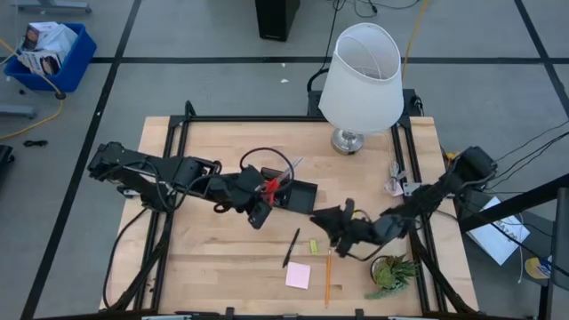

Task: Pick and place office supplies into organizer
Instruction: Put the red scissors into the black desk organizer

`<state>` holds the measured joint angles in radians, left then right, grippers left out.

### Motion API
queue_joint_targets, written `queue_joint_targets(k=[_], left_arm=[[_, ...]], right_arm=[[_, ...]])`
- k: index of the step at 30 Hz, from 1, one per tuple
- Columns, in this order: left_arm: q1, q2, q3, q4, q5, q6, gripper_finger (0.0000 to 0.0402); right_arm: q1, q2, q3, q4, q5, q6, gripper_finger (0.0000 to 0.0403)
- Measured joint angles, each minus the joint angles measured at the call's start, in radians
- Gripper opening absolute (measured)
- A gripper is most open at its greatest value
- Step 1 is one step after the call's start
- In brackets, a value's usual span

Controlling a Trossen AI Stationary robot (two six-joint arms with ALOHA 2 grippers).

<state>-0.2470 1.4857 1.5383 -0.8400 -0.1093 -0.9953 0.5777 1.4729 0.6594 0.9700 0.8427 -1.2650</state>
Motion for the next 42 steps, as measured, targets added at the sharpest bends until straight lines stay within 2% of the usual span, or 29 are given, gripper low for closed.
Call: queue_joint_targets(k=[4,6,10,14,20,26,31,36,42], left_arm=[[-0.001,0.000,0.000,0.000,0.013,-0.037,0.0014],[-0.008,0.000,0.000,0.000,0.013,-0.047,0.0026],[-0.013,0.009,0.000,-0.002,0.017,-0.055,0.0044],[-0.020,0.009,-0.001,0.001,0.015,-0.051,0.0028],[-0.022,0.009,-0.001,0.002,0.004,-0.040,0.0013],[-0.030,0.023,0.000,0.007,0.010,-0.047,0.0037],[-0.040,0.049,0.002,0.022,0.014,-0.029,0.0016],[-0.041,0.060,-0.001,0.016,0.014,0.001,0.0013],[-0.041,0.061,-0.001,0.032,0.045,-0.011,0.0034]], right_arm=[[-0.013,0.064,0.102,0.010,0.018,-0.256,0.0144],[-0.023,0.091,0.141,-0.008,0.024,-0.362,0.0145],[-0.059,0.147,0.208,-0.010,0.020,-0.497,0.0144],[-0.104,0.195,0.252,0.001,0.018,-0.624,0.0145],[-0.133,0.224,0.275,0.026,-0.079,-0.640,0.0143],[-0.133,0.223,0.298,0.035,-0.088,-0.699,0.0150],[-0.151,0.223,0.334,-0.040,-0.167,-0.706,0.0159],[-0.175,0.228,0.351,-0.096,-0.166,-0.657,0.0166],[-0.212,0.235,0.351,-0.108,-0.168,-0.659,0.0165]])
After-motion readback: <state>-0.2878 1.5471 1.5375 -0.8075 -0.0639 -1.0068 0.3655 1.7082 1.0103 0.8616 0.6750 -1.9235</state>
